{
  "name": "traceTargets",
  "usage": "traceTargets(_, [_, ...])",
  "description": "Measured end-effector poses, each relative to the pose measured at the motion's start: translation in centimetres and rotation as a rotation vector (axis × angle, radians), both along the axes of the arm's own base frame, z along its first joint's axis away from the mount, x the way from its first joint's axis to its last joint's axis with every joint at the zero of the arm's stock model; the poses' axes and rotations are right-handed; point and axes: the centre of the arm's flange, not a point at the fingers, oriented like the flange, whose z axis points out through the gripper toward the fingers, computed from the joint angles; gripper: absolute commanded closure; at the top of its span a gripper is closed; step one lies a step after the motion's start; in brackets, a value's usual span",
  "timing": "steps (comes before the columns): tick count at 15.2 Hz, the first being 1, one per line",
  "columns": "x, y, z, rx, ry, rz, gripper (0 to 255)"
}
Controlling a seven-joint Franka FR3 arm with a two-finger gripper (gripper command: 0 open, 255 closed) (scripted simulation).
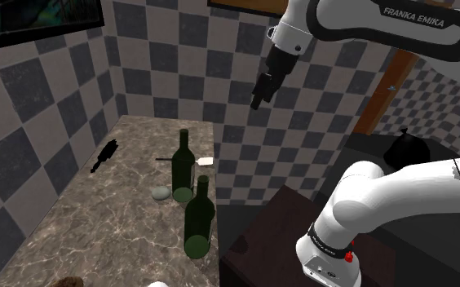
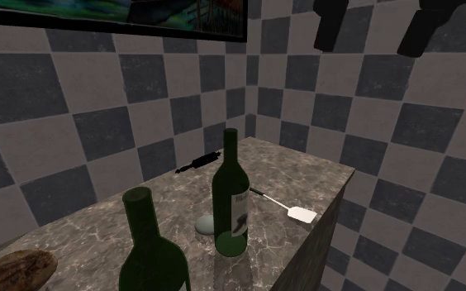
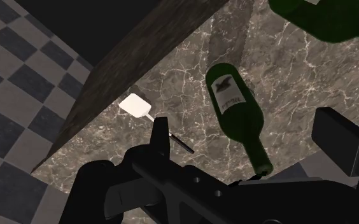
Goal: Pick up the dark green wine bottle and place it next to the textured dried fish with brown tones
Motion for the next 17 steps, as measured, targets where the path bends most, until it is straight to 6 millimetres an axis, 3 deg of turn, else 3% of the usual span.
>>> traceTargets(2, [0.5,0.4,-0.2,0.000,0.002,-0.003,0])
traceTargets(5, [3.4,1.9,-1.5,0.001,0.015,-0.022,0])
traceTargets(17, [15.4,9.3,-9.8,0.005,0.074,-0.114,0])
